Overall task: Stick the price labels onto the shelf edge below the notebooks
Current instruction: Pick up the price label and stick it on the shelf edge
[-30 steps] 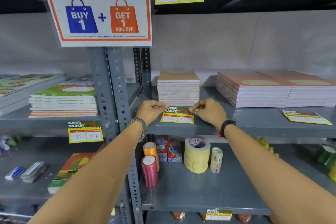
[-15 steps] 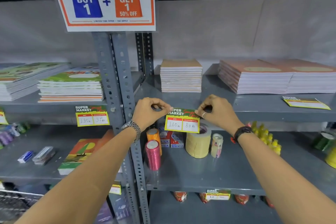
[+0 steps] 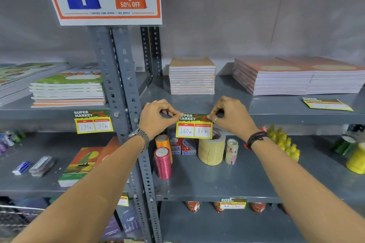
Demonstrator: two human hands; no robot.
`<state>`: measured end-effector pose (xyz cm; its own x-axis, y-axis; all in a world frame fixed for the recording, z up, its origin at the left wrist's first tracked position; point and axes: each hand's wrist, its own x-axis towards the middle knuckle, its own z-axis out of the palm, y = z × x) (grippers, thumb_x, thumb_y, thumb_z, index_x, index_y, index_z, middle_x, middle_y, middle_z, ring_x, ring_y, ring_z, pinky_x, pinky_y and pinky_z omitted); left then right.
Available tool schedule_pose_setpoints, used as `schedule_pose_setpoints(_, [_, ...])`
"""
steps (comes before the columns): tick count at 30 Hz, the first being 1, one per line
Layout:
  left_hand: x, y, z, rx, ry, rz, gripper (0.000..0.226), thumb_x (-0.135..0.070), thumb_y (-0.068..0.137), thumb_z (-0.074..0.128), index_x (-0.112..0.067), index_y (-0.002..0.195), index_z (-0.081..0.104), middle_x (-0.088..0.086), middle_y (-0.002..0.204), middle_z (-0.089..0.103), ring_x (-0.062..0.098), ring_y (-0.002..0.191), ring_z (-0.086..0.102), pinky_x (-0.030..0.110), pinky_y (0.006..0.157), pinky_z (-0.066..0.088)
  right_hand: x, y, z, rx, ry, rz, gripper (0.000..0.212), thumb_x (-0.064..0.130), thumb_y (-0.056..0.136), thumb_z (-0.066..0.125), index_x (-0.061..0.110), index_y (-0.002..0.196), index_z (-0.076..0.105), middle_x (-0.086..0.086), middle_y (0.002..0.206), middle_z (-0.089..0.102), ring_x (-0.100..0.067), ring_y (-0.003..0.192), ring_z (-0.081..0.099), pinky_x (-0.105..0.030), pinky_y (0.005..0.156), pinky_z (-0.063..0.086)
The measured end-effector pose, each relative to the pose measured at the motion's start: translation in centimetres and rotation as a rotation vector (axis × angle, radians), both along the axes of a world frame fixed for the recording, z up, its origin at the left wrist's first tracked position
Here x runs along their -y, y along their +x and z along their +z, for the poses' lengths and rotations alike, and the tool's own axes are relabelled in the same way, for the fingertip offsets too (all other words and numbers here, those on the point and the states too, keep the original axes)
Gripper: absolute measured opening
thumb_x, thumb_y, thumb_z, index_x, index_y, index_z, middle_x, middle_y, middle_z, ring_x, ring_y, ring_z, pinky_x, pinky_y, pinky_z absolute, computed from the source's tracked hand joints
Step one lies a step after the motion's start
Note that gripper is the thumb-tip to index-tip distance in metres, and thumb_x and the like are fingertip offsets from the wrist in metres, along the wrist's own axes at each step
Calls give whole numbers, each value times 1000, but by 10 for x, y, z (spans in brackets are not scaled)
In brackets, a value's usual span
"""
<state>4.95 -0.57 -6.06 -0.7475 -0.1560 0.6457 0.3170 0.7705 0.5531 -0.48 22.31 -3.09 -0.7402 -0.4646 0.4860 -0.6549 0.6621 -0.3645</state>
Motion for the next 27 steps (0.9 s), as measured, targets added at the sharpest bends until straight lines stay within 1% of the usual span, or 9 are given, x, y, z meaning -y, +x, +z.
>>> schedule_pose_setpoints(3, [0, 0, -1, -6, -49, 19, 22, -45, 66, 76, -26, 62, 68, -11, 65, 63, 10, 68, 56, 44, 74, 50, 0, 2, -1, -11, -23, -24, 16, 26, 77, 72, 12, 74, 66, 1, 85, 58, -18, 76, 57, -34, 72, 52])
schedule_pose_setpoints(5, [0, 0, -2, -26, -68, 39, 29, -53, 64, 75, -26, 65, 62, -12, 69, 63, 9, 71, 56, 45, 76, 48, 0, 4, -4, -3, -65, -29, 26, 35, 74, 74, 13, 81, 60, 2, 84, 58, -17, 77, 56, -35, 71, 51])
schedule_pose_setpoints(8, [-8, 0, 0, -31, -99, 47, 39, -66, 65, 66, -35, 91, 65, -14, 95, 69, 7, 91, 61, 36, 87, 42, 13, 10, -11, 6, -37, -117, 55, 65, 69, 63, 19, 99, 53, 4, 92, 64, -19, 83, 59, -34, 70, 47])
schedule_pose_setpoints(10, [-15, -3, 0, -1, -191, 63, 42, -64, 73, 61, -39, 106, 65, -16, 111, 69, 4, 105, 60, 30, 93, 36, 25, 13, -17, -44, 4, -216, 67, 74, 68, 54, 20, 108, 52, -1, 99, 69, -27, 92, 63, -37, 73, 48])
schedule_pose_setpoints(13, [-18, -10, -4, 12, -263, 98, 35, -62, 80, 54, -40, 102, 69, -22, 114, 67, -5, 112, 57, 33, 98, 37, 33, 13, -23, -90, -19, -277, 68, 71, 72, 54, 19, 116, 55, -6, 107, 70, -34, 103, 61, -39, 78, 50])
schedule_pose_setpoints(17, [-14, -11, -6, 37, -268, 78, 33, -61, 80, 55, -40, 102, 70, -22, 114, 67, -5, 115, 55, 33, 97, 44, 30, 8, -25, -57, -29, -253, 53, 61, 79, 55, 25, 119, 56, -4, 109, 71, -32, 107, 61, -38, 80, 50])
schedule_pose_setpoints(20, [-13, -8, -2, 70, -237, 50, 29, -55, 82, 58, -39, 103, 70, -20, 114, 68, -4, 116, 54, 29, 85, 52, 24, 5, -19, -5, -49, -211, 43, 49, 82, 60, 26, 119, 57, 2, 114, 71, -28, 107, 63, -35, 80, 49])
schedule_pose_setpoints(23, [-8, -5, 0, 98, -215, 36, 28, -52, 81, 60, -39, 105, 69, -14, 112, 70, 0, 114, 58, 32, 76, 56, 18, 2, -17, 55, -64, -171, 38, 34, 83, 64, 26, 120, 57, 4, 118, 69, -23, 112, 62, -36, 85, 50])
schedule_pose_setpoints(27, [-1, -3, 1, 117, -146, -38, 26, -45, 82, 63, -33, 104, 71, -10, 108, 72, 2, 111, 61, 36, 89, 54, 6, -1, -17, 127, -42, -66, 43, 20, 82, 67, 23, 124, 55, 1, 125, 66, -17, 120, 58, -34, 96, 47])
